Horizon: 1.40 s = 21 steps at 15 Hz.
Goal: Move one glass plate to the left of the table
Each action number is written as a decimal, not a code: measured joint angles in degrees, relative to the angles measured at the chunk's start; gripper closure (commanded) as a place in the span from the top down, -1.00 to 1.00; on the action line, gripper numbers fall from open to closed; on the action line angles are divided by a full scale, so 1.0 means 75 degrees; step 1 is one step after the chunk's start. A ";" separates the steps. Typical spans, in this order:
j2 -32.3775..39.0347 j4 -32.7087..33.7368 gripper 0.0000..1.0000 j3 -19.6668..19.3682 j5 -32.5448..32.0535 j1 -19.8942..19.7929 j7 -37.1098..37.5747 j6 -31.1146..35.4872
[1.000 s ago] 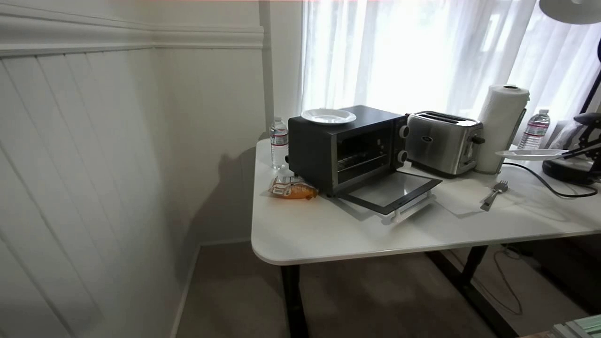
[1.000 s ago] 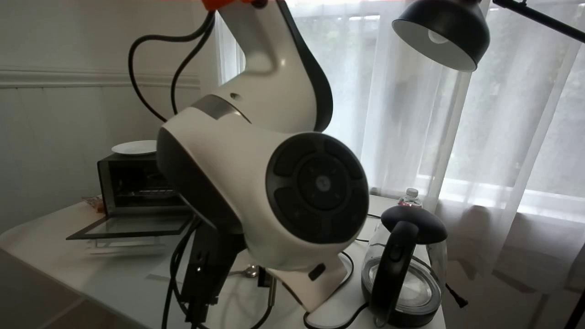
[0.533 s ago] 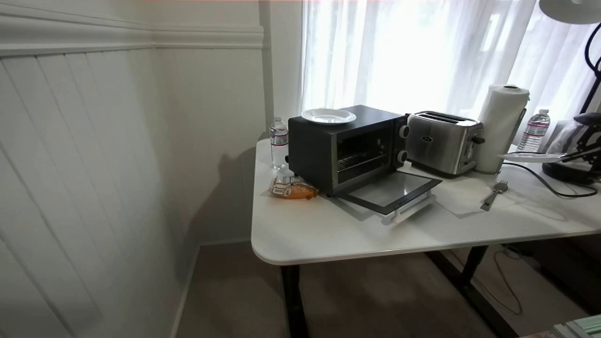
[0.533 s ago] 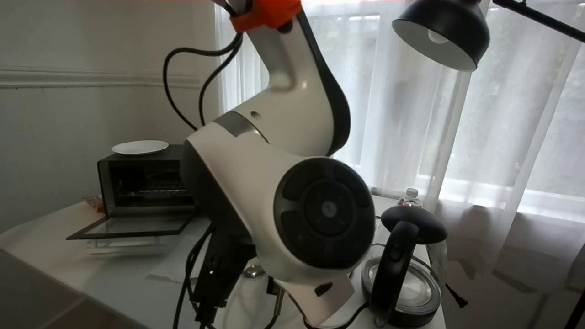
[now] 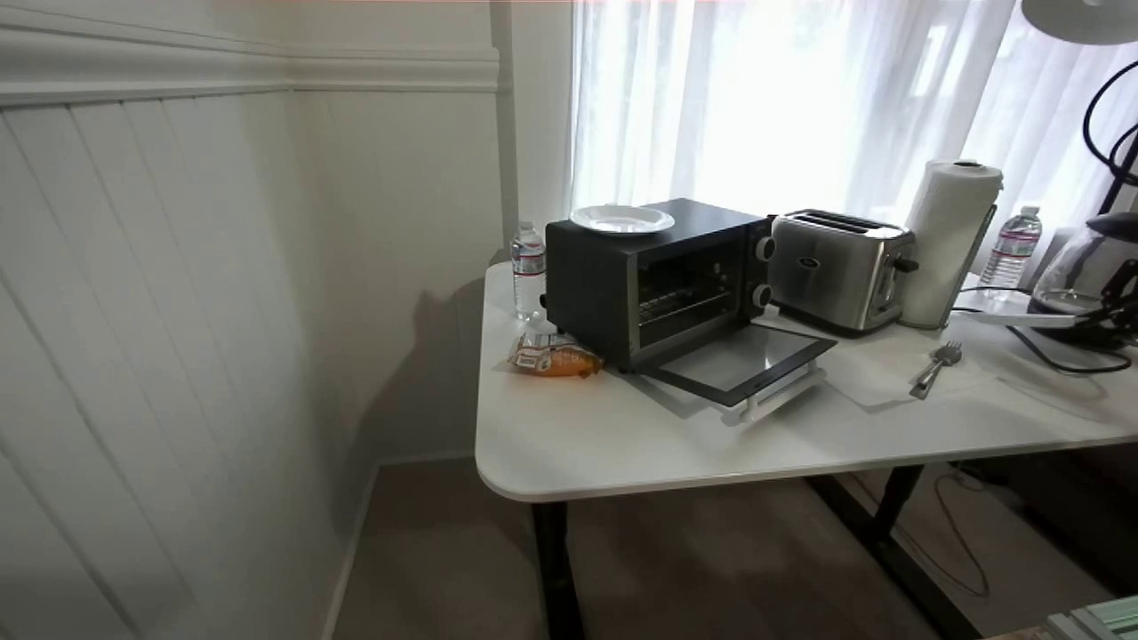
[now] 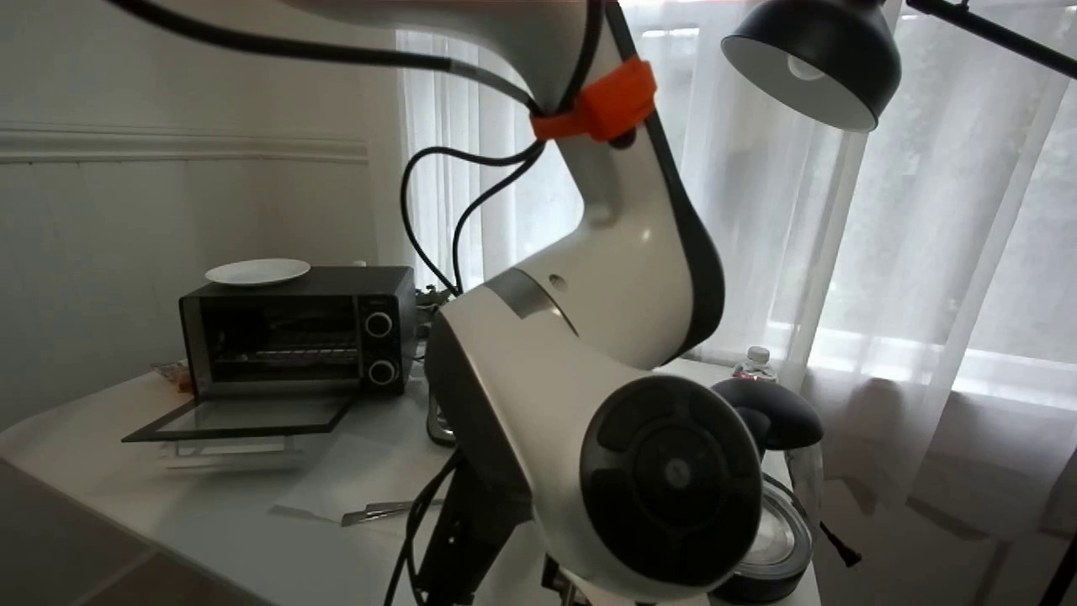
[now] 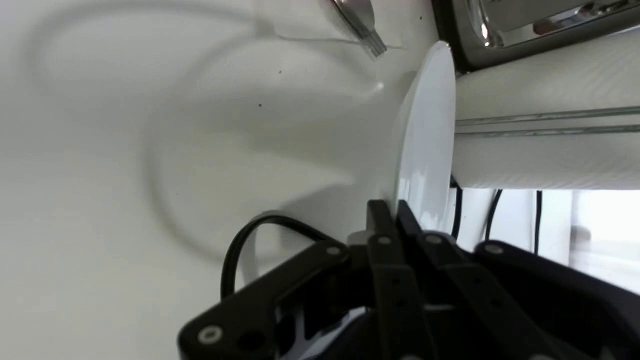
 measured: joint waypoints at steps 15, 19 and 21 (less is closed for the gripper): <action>0.1467 0.0702 0.34 0.0027 0.0548 0.0052 -0.0272 -0.0281; 0.1484 0.0735 0.96 0.0023 0.0481 0.0096 -0.0271 -0.0297; 0.1324 0.0717 1.00 -0.0008 0.0072 0.0164 -0.0189 -0.0214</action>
